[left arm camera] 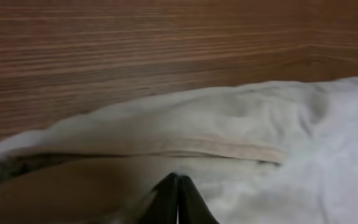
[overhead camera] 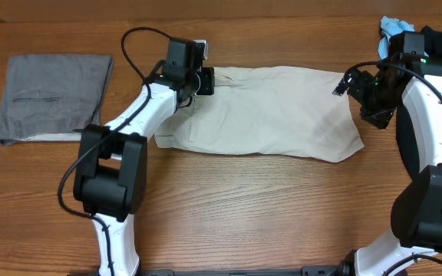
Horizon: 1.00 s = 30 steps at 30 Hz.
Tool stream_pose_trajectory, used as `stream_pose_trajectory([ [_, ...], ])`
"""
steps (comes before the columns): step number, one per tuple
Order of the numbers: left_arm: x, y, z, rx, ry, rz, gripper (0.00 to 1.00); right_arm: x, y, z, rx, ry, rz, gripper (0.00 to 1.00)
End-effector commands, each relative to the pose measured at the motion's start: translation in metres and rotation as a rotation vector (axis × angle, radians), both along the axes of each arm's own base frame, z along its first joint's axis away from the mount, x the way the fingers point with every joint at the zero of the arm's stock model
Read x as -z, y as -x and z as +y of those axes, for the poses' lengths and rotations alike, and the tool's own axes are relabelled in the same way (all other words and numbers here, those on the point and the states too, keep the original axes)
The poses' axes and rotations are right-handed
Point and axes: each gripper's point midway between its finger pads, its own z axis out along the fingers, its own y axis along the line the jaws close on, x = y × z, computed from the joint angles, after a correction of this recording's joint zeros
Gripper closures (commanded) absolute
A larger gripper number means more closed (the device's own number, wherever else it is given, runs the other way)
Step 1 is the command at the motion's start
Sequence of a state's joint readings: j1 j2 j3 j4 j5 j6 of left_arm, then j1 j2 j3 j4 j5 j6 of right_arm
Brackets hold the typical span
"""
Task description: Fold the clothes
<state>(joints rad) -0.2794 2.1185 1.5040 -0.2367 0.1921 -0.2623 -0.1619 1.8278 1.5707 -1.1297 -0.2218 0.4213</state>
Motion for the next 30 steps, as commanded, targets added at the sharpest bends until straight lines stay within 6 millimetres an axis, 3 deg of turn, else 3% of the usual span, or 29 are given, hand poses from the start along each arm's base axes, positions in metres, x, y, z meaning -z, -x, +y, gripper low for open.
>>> stream_pose_trajectory([
  [1,0.025,-0.013,0.027,-0.112,-0.062,0.006,0.96,-0.013,-0.003,0.0,-0.007,0.0,-0.039,0.0],
  [10,0.083,-0.028,0.053,-0.172,-0.064,0.031,0.96,-0.013,-0.003,0.0,-0.007,0.0,-0.039,0.0],
  [13,0.082,-0.031,0.056,-0.176,-0.057,0.022,0.96,-0.013,-0.003,0.0,-0.007,0.0,-0.038,0.0],
  [17,0.039,-0.04,0.044,-0.142,0.002,-0.054,0.96,-0.013,-0.003,0.0,-0.007,0.0,-0.039,0.0],
  [22,-0.055,-0.043,0.027,-0.1,0.084,-0.205,0.96,-0.013,-0.003,0.0,-0.007,0.0,-0.038,0.0],
  [25,-0.099,-0.04,0.025,-0.102,0.097,-0.283,0.96,-0.013,-0.003,0.0,-0.007,0.0,-0.038,0.0],
  [27,-0.113,-0.04,0.03,-0.122,0.09,-0.308,0.96,-0.013,-0.003,0.0,-0.007,0.0,-0.039,0.0],
  [30,-0.105,-0.038,0.044,-0.186,0.056,-0.271,0.96,-0.013,-0.003,0.0,-0.007,0.0,-0.039,0.0],
])
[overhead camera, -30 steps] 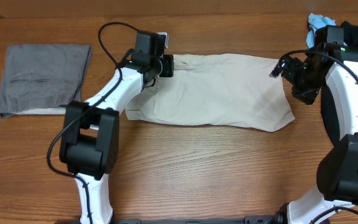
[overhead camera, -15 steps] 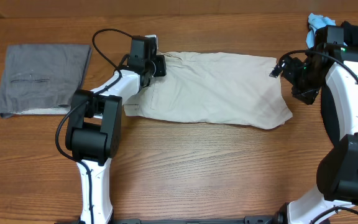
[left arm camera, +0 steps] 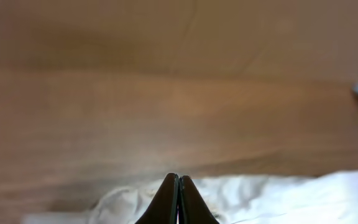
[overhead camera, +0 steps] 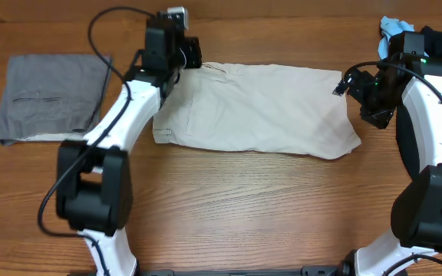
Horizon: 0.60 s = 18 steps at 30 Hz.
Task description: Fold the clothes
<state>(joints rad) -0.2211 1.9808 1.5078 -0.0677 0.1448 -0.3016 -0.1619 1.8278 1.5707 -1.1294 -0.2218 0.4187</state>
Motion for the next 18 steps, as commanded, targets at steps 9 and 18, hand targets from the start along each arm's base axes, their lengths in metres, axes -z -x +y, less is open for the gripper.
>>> stream_pose_trajectory([
  [9,0.096,0.012,0.045,-0.158,-0.079,0.269,0.96,-0.013,-0.003,0.0,-0.004,-0.001,-0.038,0.0],
  [18,0.152,0.003,0.064,-0.213,-0.06,0.326,0.96,-0.013,-0.003,0.0,-0.004,-0.001,-0.038,0.0],
])
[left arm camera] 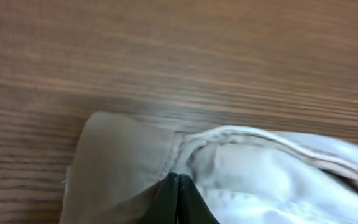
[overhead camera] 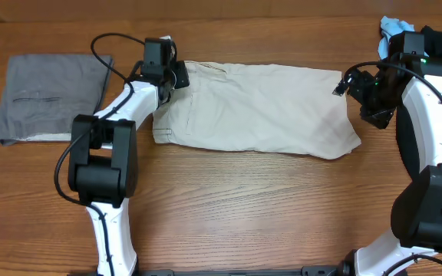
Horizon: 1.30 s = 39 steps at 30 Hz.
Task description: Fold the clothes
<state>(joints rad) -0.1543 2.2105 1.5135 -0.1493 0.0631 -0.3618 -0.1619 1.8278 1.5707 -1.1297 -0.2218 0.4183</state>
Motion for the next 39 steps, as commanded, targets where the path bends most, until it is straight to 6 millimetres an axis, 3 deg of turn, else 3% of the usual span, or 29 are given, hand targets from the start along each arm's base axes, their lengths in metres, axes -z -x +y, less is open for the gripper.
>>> stream_pose_trajectory([
  [1,0.01,0.0,0.01,-0.044,0.0,0.018,0.96,-0.013,-0.003,0.0,-0.004,-0.001,-0.038,0.0],
  [3,-0.002,-0.002,0.006,-0.034,0.017,-0.003,0.96,-0.013,-0.003,0.0,-0.004,-0.001,-0.038,0.0],
  [5,-0.03,-0.006,0.003,-0.021,0.039,-0.057,0.96,-0.013,-0.006,-0.001,-0.003,0.005,-0.048,0.0],
  [10,-0.138,-0.004,-0.008,0.025,0.111,-0.244,0.96,-0.019,-0.021,-0.001,-0.004,0.001,-0.115,0.0],
  [13,-0.197,0.017,-0.008,0.044,0.131,-0.305,0.96,-0.02,-0.019,0.007,-0.017,-0.043,-0.111,0.0],
  [17,-0.24,0.058,0.001,0.033,0.12,-0.292,0.95,-0.025,-0.025,0.017,-0.037,-0.102,-0.145,0.0],
  [18,-0.245,0.068,0.002,0.033,0.119,-0.277,0.9,-0.028,-0.028,0.02,-0.038,-0.123,-0.159,0.01],
  [19,-0.248,0.079,0.003,0.033,0.115,-0.256,0.8,-0.032,-0.034,0.027,-0.046,-0.155,-0.192,0.15],
  [20,-0.249,0.087,0.005,0.036,0.108,-0.24,0.78,-0.037,-0.043,0.033,-0.067,-0.174,-0.235,0.38],
  [21,-0.248,0.092,0.007,0.032,0.096,-0.224,0.78,-0.042,-0.052,0.04,-0.091,-0.183,-0.283,0.78],
  [22,-0.245,0.098,0.012,0.013,0.074,-0.198,0.82,-0.049,-0.063,0.049,-0.119,-0.176,-0.341,0.96],
  [26,-0.225,0.108,0.025,-0.034,0.017,-0.115,0.91,-0.064,-0.091,0.089,-0.223,-0.172,-0.485,0.96],
  [30,-0.208,0.117,0.027,-0.038,0.0,-0.037,0.83,-0.064,-0.114,0.138,-0.316,-0.143,-0.589,0.96],
  [34,-0.197,0.124,0.028,-0.038,-0.008,0.012,0.85,-0.04,-0.132,0.169,-0.342,-0.068,-0.62,0.96],
  [39,-0.182,0.124,0.028,-0.037,-0.017,0.058,0.92,0.02,-0.15,0.195,-0.364,-0.024,-0.593,0.96],
])
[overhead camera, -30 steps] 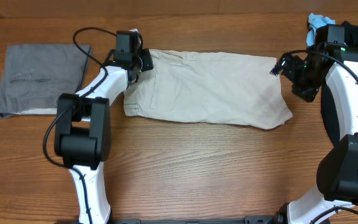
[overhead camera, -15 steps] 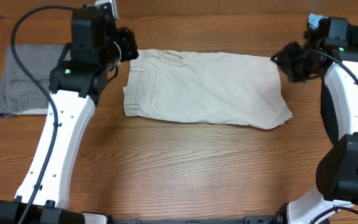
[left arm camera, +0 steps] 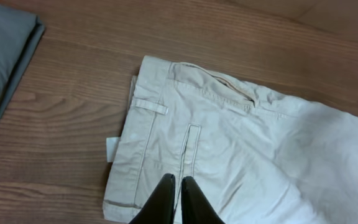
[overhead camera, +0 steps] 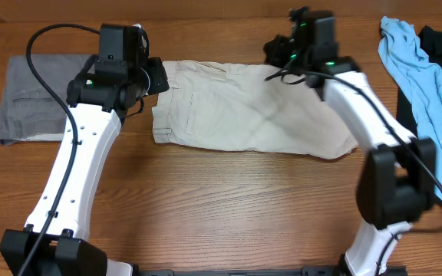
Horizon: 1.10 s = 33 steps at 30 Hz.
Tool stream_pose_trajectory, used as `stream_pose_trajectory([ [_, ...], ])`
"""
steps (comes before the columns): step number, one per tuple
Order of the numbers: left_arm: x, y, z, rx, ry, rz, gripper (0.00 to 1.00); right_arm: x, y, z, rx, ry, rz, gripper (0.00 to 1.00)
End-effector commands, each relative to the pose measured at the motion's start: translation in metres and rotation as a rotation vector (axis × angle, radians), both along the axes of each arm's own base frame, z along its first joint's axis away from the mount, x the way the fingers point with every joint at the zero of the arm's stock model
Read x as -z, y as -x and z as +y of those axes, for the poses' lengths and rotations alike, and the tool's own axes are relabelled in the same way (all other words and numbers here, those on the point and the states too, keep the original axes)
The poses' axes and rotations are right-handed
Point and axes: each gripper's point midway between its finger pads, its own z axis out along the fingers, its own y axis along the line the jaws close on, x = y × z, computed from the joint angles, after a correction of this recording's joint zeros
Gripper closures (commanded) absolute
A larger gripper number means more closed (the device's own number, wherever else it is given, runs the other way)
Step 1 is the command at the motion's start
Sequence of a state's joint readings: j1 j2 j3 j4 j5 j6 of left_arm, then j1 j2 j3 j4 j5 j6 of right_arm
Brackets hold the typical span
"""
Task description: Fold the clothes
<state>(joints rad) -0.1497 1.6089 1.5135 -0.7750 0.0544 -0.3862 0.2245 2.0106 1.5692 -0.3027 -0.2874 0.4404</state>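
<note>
Beige trousers [overhead camera: 259,111] lie folded lengthwise across the middle of the table, waistband [left arm camera: 210,84] at the left end. My left gripper [overhead camera: 156,77] hovers above that waist end. In the left wrist view its fingertips [left arm camera: 178,182] stand all but together, with a thin slit and no cloth between them, over the back pocket seam. My right gripper [overhead camera: 276,55] is at the trousers' far edge near the middle. Its jaws are too small and dark in the overhead view to read.
A folded grey garment [overhead camera: 52,96] lies at the left, close to the trousers' waist. A light blue cloth [overhead camera: 420,73] and a black cloth lie crumpled at the far right. Bare wood runs along the table's near side.
My left gripper was low at the trousers' far left waist corner; now it is higher and further left, holding nothing. My right arm has moved from the trousers' right end to their far edge.
My left gripper sat shut, low on the waist end, while the right arm stood parked at the right. Then the left gripper was further back and left, then down at the corner. The waist end now lies further left, and both arms have shifted.
</note>
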Motion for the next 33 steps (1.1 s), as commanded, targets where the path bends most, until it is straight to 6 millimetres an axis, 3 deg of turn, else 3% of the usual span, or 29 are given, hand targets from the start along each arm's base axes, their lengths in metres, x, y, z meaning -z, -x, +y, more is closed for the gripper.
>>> stream_pose_trajectory([
  [1,0.02,-0.004,0.005,-0.009,-0.026,0.046,0.93,0.055,-0.012,-0.002,0.04,0.063,0.048,0.96],
  [8,0.07,-0.004,0.005,-0.009,-0.049,0.187,0.96,0.115,-0.025,0.0,0.052,0.085,0.073,0.96],
  [12,0.093,-0.003,0.006,-0.009,-0.06,0.25,0.96,0.131,-0.028,-0.006,0.073,0.099,0.08,0.96],
  [16,0.098,-0.003,0.005,-0.008,-0.06,0.259,0.96,0.114,-0.038,-0.009,0.077,0.082,0.03,0.96],
  [20,0.097,-0.005,0.005,-0.008,-0.059,0.254,0.96,0.062,-0.051,-0.01,0.031,0.066,-0.058,0.96],
  [25,0.097,-0.004,0.005,-0.008,-0.06,0.255,0.96,0.018,-0.038,-0.05,0.111,0.111,0.008,0.96],
  [28,0.097,-0.005,0.005,-0.008,-0.06,0.254,0.96,0.019,-0.021,-0.083,0.176,0.156,0.096,0.96],
  [33,0.097,-0.005,0.005,-0.009,-0.059,0.254,0.96,0.047,-0.004,-0.139,0.283,0.213,0.229,0.96],
])
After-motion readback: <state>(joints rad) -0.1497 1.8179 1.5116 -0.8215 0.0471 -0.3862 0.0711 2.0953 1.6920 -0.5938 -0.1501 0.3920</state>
